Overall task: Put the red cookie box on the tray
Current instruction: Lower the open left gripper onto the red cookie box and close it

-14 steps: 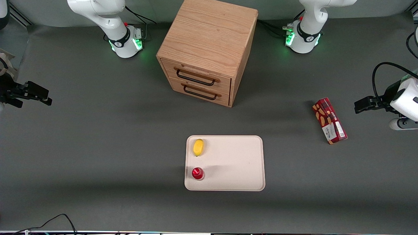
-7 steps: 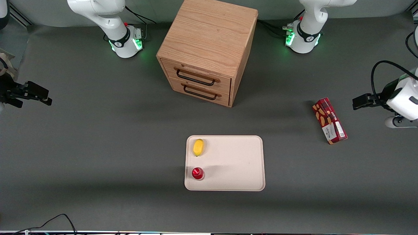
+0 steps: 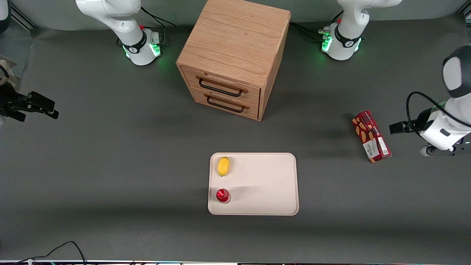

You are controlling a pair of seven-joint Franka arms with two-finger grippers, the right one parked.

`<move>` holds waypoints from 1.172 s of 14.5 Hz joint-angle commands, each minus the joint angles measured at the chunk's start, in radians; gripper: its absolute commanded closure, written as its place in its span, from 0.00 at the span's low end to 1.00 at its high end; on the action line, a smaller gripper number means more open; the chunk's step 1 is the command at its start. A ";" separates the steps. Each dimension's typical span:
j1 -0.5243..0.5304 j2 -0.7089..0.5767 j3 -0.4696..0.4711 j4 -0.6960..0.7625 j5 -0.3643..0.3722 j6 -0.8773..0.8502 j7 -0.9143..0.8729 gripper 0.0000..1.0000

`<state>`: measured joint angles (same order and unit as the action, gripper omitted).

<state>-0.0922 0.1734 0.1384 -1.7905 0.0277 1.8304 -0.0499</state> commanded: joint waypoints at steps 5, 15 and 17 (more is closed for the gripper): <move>-0.001 -0.058 0.038 -0.488 -0.025 0.597 0.018 0.00; 0.002 0.043 0.036 -0.625 -0.041 0.917 0.019 0.97; 0.002 0.043 0.036 -0.625 -0.042 0.918 0.019 1.00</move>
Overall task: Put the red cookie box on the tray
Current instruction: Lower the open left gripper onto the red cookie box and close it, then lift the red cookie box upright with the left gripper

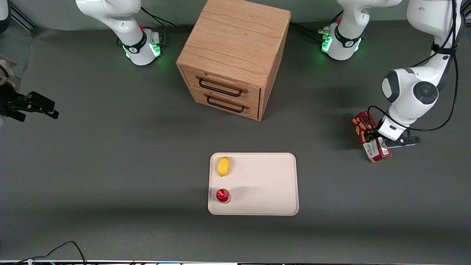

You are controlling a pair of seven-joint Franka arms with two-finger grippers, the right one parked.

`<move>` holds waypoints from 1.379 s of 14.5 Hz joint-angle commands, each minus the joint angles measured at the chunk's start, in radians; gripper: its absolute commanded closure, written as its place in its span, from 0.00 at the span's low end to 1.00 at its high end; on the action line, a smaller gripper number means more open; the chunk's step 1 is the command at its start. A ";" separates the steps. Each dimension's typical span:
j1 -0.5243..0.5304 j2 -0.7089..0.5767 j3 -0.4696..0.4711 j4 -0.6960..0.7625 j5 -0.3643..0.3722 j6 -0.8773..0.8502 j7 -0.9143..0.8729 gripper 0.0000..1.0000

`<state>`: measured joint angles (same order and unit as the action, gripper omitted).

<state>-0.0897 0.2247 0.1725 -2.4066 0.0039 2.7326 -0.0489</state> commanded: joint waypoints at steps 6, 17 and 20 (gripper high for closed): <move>-0.027 -0.060 0.001 0.070 -0.019 -0.135 0.006 1.00; -0.048 -0.091 -0.005 0.941 -0.022 -1.267 -0.155 1.00; -0.084 -0.068 -0.028 1.009 -0.050 -1.312 -0.251 1.00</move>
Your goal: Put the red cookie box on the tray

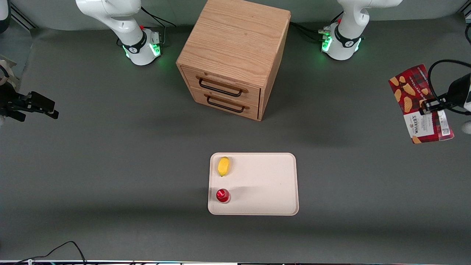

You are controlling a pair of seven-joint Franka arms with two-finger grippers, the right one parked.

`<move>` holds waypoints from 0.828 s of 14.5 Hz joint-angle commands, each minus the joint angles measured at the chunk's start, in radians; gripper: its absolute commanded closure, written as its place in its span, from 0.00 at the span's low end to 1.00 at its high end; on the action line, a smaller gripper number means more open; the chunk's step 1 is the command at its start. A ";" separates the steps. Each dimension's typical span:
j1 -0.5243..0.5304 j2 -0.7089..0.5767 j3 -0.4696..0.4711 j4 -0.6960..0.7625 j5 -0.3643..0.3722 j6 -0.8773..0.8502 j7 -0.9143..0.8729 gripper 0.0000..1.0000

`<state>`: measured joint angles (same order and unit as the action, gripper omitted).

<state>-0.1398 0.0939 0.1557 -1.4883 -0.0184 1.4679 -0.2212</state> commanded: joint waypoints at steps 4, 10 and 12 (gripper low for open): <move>-0.040 0.229 -0.216 0.236 -0.086 -0.023 -0.408 1.00; -0.151 0.528 -0.324 0.415 -0.005 0.226 -0.553 1.00; -0.162 0.607 -0.324 0.415 0.009 0.340 -0.549 1.00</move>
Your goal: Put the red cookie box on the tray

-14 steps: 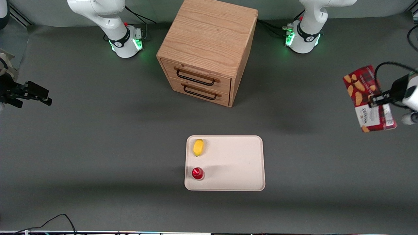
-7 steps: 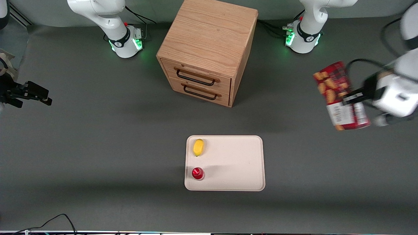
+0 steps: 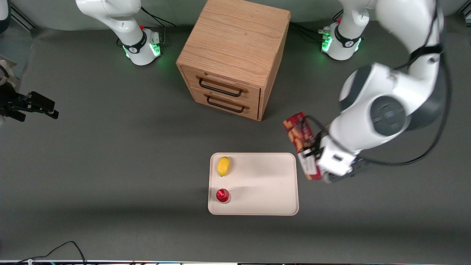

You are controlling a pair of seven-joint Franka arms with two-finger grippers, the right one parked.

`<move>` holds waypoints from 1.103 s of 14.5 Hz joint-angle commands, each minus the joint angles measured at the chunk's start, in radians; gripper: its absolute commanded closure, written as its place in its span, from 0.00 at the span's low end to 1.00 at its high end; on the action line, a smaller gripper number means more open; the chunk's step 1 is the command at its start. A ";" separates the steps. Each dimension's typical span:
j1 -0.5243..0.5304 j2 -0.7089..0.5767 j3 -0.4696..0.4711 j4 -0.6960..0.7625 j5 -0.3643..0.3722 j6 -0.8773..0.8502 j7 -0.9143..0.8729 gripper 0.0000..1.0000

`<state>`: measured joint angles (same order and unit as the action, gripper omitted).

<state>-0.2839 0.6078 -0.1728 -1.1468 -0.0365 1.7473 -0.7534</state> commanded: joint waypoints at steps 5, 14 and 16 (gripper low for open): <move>-0.023 0.193 -0.007 0.015 0.144 0.242 0.012 1.00; -0.038 0.256 -0.005 -0.099 0.184 0.501 -0.004 1.00; -0.038 0.271 -0.004 -0.097 0.199 0.518 -0.004 1.00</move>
<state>-0.3179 0.8754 -0.1795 -1.2372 0.1342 2.2384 -0.7477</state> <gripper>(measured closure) 0.846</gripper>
